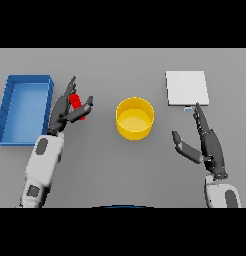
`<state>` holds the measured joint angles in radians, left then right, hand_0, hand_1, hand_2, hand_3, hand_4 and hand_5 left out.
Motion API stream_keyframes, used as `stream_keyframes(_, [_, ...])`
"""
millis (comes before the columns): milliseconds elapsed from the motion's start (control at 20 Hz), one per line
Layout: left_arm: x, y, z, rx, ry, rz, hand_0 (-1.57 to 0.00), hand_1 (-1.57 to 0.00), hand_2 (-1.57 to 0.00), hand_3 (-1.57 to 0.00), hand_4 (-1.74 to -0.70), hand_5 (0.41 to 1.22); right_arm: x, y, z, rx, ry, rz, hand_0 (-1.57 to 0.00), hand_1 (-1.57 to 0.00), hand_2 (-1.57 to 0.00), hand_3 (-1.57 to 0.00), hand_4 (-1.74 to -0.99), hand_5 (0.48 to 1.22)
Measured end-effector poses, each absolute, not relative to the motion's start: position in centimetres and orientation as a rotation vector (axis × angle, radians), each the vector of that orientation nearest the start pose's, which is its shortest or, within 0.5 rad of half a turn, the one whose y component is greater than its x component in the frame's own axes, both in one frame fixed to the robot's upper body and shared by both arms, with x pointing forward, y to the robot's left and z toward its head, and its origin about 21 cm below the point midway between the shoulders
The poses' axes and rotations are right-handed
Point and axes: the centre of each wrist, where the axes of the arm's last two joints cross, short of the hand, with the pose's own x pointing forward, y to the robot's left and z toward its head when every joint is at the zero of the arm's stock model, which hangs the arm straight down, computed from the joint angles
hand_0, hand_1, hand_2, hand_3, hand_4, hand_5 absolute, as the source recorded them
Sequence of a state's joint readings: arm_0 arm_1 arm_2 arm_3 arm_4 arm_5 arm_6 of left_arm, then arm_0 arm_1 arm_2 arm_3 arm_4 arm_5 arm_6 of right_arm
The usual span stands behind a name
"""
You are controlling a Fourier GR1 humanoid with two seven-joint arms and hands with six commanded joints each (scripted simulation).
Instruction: Pick up the red beaker and tilt it to pour out 1 green nut into yellow bowl. Pick up the yellow bowl and place it on the metallic measuring scale.
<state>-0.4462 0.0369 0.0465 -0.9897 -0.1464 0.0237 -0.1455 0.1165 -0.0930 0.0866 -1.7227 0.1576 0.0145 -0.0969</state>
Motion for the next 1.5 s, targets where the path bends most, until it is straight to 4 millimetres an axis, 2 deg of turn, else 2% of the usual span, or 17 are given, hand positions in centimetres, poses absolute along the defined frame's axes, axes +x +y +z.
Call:
stream_keyframes(50, [34.9,19.9,-2.6,0.043,-1.552,-0.235,0.00,-0.01,-0.05,-0.04,-1.33,0.738,21.9,-23.7,1.2,-0.133,-1.699,0.254,0.00,0.00,0.00,0.00,-1.244,0.644])
stream_keyframes(150, [35.4,19.4,-2.9,0.033,-1.545,-0.201,-0.21,-0.23,-0.29,-0.25,-1.40,0.787,21.7,-24.0,1.4,-0.138,-1.705,0.249,0.00,0.00,0.00,0.00,-1.240,0.645])
stream_keyframes(200, [35.3,19.3,-3.0,0.032,-1.564,-0.191,-0.38,-0.41,-0.46,-0.52,-1.41,0.874,21.7,-24.1,1.5,-0.141,-1.706,0.248,0.00,0.00,0.00,0.00,-1.236,0.647])
stream_keyframes(250, [35.2,19.2,-3.4,0.046,-1.562,-0.175,-0.55,-0.59,-0.66,-0.73,-1.47,0.943,21.7,-24.2,1.4,-0.147,-1.697,0.245,0.00,0.00,0.00,0.00,-1.237,0.648])
stream_keyframes(300, [35.5,18.7,-3.5,0.084,-1.536,-0.174,-0.76,-0.78,-0.84,-0.88,-1.52,0.999,21.9,-23.9,1.6,-0.145,-1.705,0.242,0.00,0.00,0.00,0.00,-1.239,0.648])
stream_keyframes(400, [35.5,17.9,-3.5,0.132,-1.568,-0.233,-1.05,-1.07,-1.11,-1.06,-1.59,1.079,22.1,-23.9,1.4,-0.132,-1.694,0.242,0.00,0.00,0.00,0.00,-1.239,0.648])
stream_keyframes(500, [35.9,17.9,-3.2,0.137,-1.563,-0.258,-1.24,-1.25,-1.27,-1.15,-1.64,1.130,21.9,-23.8,1.6,-0.141,-1.702,0.244,0.00,0.00,0.00,0.00,-1.242,0.650])
stream_keyframes(550, [35.8,17.9,-3.3,0.123,-1.567,-0.259,-1.30,-1.31,-1.33,-1.24,-1.60,1.148,21.8,-23.6,1.4,-0.129,-1.703,0.244,0.00,0.00,0.00,0.00,-1.250,0.647])
stream_keyframes(650, [35.9,18.1,-3.1,0.130,-1.554,-0.267,-1.40,-1.41,-1.42,-1.36,-1.54,1.174,21.9,-23.6,1.4,-0.117,-1.701,0.237,0.00,0.00,0.00,0.00,-1.255,0.644])
stream_keyframes(750, [35.7,18.4,-3.1,0.107,-1.586,-0.244,-1.46,-1.47,-1.47,-1.43,-1.61,1.165,21.8,-23.2,1.3,-0.112,-1.703,0.232,0.00,0.00,0.00,0.00,-1.245,0.642])
stream_keyframes(800, [35.7,17.8,-2.9,0.059,-1.603,-0.215,-1.48,-1.49,-1.49,-1.46,-1.64,1.157,21.8,-23.6,1.2,-0.128,-1.695,0.242,0.00,0.00,0.00,0.00,-1.248,0.645])
stream_keyframes(900, [36.0,18.1,-1.8,0.010,-1.634,-0.170,-1.51,-1.52,-1.52,-1.50,-1.68,1.144,22.0,-23.6,1.2,-0.125,-1.692,0.240,0.00,0.00,0.00,0.00,-1.238,0.643])
stream_keyframes(1150, [36.7,19.0,1.3,-0.022,-1.690,-0.180,-1.55,-1.55,-1.55,-1.55,-1.72,1.131,21.9,-23.7,1.4,-0.136,-1.716,0.258,0.00,0.00,0.00,0.00,-1.226,0.650])
stream_keyframes(1500, [37.5,17.7,3.2,0.036,-1.681,-0.342,-1.56,-1.56,-1.56,-1.56,-1.73,1.138,21.6,-23.6,1.3,-0.180,-1.751,0.289,0.00,0.00,0.00,0.00,-1.213,0.662])
